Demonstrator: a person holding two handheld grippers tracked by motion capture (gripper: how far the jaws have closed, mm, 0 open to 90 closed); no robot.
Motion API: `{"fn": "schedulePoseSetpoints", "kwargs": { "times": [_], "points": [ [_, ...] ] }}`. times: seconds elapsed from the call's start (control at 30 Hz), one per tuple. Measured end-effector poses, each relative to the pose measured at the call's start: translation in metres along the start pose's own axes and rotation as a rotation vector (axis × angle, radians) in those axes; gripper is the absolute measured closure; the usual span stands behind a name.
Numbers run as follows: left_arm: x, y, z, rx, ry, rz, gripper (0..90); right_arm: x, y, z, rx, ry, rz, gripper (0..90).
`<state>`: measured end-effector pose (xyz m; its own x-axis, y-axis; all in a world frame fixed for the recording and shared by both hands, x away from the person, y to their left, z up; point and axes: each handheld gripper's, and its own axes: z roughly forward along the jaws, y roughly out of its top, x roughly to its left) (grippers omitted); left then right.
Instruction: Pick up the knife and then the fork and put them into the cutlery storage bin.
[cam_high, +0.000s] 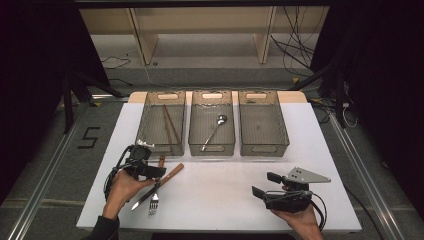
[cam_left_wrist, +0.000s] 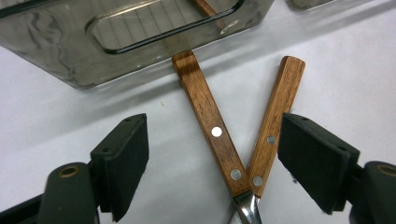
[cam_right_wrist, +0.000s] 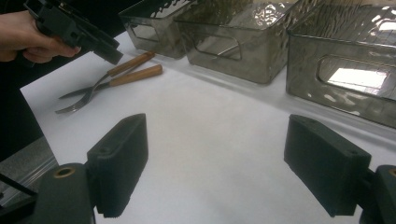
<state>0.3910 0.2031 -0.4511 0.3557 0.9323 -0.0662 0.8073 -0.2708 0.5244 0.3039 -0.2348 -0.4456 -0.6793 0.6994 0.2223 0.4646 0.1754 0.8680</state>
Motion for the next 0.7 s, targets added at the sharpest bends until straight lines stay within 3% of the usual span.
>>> {"fn": "schedulePoseSetpoints", "kwargs": {
  "times": [0.7],
  "points": [
    [-0.0029,-0.0047,0.0063,0.046,-0.014,0.01,37.2,0.0007,0.0004,0.0009,0.001,0.0,-0.009,22.6]
  ]
}}
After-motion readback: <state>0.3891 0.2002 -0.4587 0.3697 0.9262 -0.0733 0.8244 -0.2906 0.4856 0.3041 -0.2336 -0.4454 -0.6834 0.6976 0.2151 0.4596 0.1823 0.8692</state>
